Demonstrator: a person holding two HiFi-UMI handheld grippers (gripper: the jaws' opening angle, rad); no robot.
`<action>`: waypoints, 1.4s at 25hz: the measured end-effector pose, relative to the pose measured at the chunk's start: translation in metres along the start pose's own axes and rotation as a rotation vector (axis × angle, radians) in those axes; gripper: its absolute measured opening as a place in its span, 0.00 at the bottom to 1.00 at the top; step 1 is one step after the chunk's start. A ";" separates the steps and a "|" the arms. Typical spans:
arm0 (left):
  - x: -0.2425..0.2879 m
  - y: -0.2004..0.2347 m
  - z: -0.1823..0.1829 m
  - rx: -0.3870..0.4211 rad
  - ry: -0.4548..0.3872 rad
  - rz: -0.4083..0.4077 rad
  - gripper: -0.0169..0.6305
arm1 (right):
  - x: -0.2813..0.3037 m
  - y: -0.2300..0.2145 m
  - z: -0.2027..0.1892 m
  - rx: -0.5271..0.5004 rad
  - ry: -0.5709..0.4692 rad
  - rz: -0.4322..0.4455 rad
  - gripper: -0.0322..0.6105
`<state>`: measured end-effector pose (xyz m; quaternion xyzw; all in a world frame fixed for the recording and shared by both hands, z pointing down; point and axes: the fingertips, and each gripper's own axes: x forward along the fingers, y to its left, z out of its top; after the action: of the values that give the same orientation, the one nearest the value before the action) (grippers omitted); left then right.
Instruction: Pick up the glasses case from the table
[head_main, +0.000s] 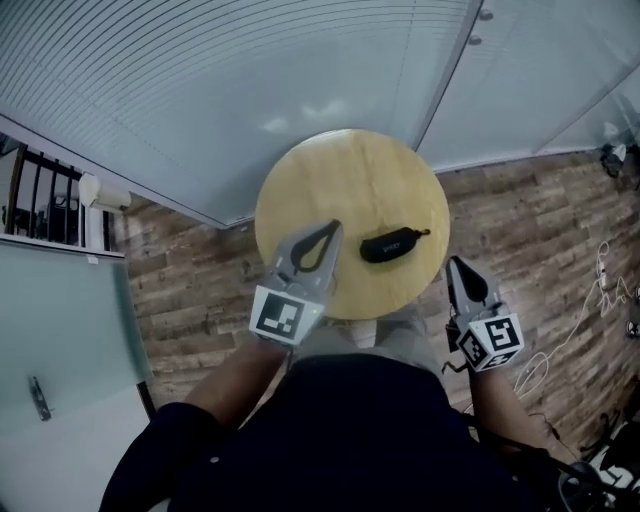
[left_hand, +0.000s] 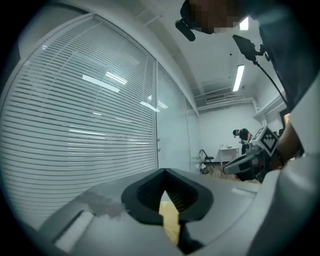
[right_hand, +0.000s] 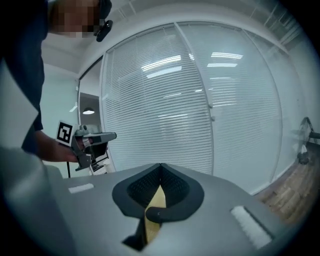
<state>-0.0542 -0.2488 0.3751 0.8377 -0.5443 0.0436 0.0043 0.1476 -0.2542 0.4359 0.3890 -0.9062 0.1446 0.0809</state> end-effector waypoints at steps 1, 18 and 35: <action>0.001 0.007 -0.002 -0.001 0.005 0.038 0.03 | 0.013 -0.003 -0.001 -0.016 0.019 0.049 0.06; 0.018 0.034 -0.026 -0.138 0.117 0.734 0.03 | 0.112 -0.006 -0.026 -0.593 0.220 1.073 0.06; -0.026 0.067 -0.134 -0.213 0.135 0.845 0.03 | 0.164 0.010 -0.155 -0.753 0.354 1.166 0.22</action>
<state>-0.1350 -0.2453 0.5036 0.5317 -0.8391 0.0398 0.1081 0.0339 -0.3091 0.6225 -0.2424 -0.9282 -0.0973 0.2650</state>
